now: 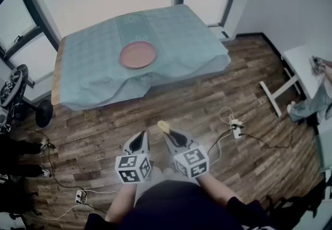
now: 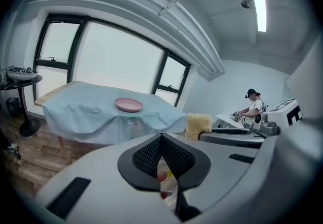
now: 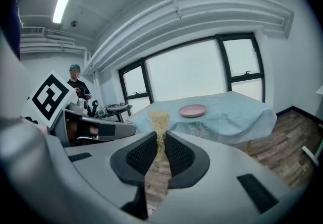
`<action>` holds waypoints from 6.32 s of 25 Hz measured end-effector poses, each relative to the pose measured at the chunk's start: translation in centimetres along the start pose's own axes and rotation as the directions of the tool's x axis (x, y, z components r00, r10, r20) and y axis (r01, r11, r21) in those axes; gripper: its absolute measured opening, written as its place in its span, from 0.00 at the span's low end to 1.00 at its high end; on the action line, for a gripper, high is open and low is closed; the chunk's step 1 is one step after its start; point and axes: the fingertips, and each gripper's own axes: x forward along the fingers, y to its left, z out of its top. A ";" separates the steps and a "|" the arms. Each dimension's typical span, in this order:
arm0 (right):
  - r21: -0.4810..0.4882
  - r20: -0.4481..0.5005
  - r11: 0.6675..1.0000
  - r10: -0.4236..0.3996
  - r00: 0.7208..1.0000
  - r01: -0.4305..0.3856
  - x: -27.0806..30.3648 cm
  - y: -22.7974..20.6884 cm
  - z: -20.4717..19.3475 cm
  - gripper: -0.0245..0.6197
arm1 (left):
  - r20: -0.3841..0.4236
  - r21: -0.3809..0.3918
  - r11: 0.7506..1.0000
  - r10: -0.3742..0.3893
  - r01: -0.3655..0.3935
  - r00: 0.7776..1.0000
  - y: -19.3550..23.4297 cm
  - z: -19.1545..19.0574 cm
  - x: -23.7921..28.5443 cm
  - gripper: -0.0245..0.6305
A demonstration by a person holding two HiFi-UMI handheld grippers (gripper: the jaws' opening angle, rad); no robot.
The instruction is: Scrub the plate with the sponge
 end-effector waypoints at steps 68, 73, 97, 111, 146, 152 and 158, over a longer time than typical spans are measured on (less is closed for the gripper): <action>0.032 0.007 0.999 0.019 1.000 -0.019 29.1 -14.4 15.6 0.12 | -0.047 -0.052 0.998 0.031 -0.034 0.998 18.5 17.4 26.5 0.06; 0.054 -0.010 0.999 0.001 1.000 0.000 32.1 -15.8 16.6 0.12 | -0.067 -0.050 0.998 0.028 -0.032 0.997 21.0 19.1 29.2 0.06; 0.089 -0.037 0.994 -0.063 0.997 0.066 39.2 -21.4 18.3 0.12 | -0.189 -0.051 0.995 0.080 -0.091 0.979 33.2 19.3 41.1 0.23; 0.100 -0.085 0.994 -0.046 0.995 0.054 42.3 -23.6 17.5 0.12 | -0.323 -0.068 0.992 0.082 -0.109 0.943 37.5 16.4 47.9 0.23; -0.174 -0.325 0.982 -0.123 0.938 0.069 53.5 -31.0 15.4 0.12 | -0.219 0.128 0.987 0.122 -0.095 0.968 33.3 22.5 47.8 0.07; -0.240 -0.367 0.969 -0.149 0.918 0.061 54.7 -31.9 15.0 0.12 | -0.201 0.196 0.976 0.138 -0.098 0.970 32.1 23.5 47.5 0.07; -0.269 -0.388 0.962 -0.151 0.909 0.045 55.7 -32.1 14.7 0.12 | -0.188 0.252 0.963 0.144 -0.094 0.972 31.6 24.1 47.5 0.07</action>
